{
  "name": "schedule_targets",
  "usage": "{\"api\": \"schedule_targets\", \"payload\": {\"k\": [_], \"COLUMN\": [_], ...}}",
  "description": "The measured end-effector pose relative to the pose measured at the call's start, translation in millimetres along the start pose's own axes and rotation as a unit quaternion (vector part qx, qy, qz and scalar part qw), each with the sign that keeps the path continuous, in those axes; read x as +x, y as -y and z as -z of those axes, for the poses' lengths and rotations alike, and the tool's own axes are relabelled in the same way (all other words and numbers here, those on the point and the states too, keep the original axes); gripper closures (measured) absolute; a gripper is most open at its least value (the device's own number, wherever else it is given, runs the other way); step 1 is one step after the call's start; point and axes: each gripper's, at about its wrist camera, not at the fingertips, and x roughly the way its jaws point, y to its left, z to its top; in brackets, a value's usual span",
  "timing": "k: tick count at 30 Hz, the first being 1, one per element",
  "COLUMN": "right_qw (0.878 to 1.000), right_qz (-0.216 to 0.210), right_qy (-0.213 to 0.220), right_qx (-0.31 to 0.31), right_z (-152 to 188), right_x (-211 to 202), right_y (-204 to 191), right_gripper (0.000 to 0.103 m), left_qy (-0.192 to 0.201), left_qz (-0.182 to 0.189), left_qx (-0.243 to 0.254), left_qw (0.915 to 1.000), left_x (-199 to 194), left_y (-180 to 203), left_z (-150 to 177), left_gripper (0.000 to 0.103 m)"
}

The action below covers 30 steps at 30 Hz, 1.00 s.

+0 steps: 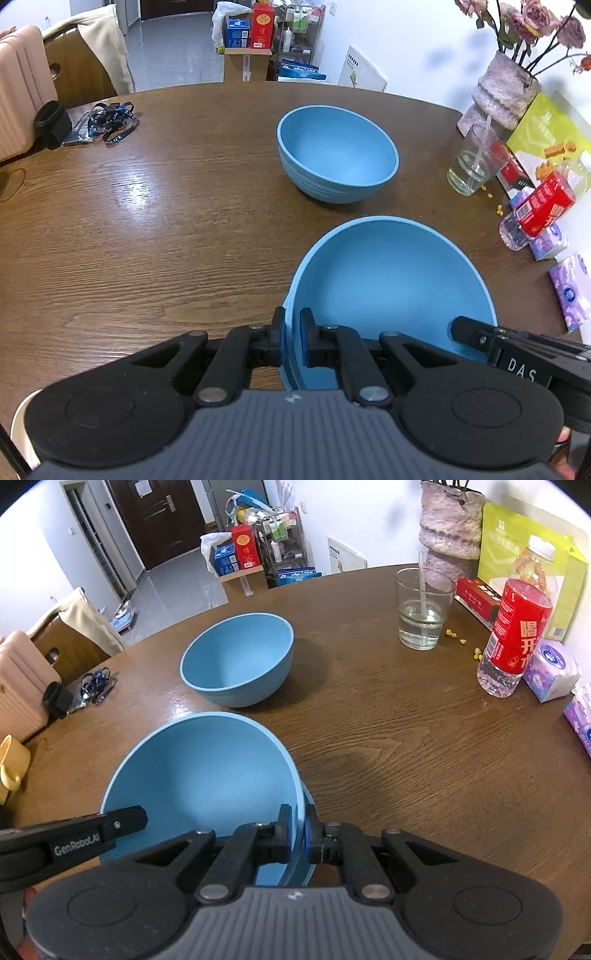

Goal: Organize plates and bowls
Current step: 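Lower the left gripper's bowl into the right gripper's bowl, nesting them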

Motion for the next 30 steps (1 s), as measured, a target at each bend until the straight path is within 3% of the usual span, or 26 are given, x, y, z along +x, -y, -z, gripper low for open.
{"api": "schedule_targets", "payload": {"k": [30], "right_qw": [0.997], "right_qz": [0.033], "right_qy": [0.016], "right_qx": [-0.066], "right_z": [11], "right_x": [21], "right_y": [-9], "right_gripper": [0.096], "left_qy": [0.024], "left_qz": [-0.04], "left_qx": [0.047], "left_qw": [0.9978], "left_x": [20], "left_y": [13], "left_z": [14], "left_gripper": [0.095]}}
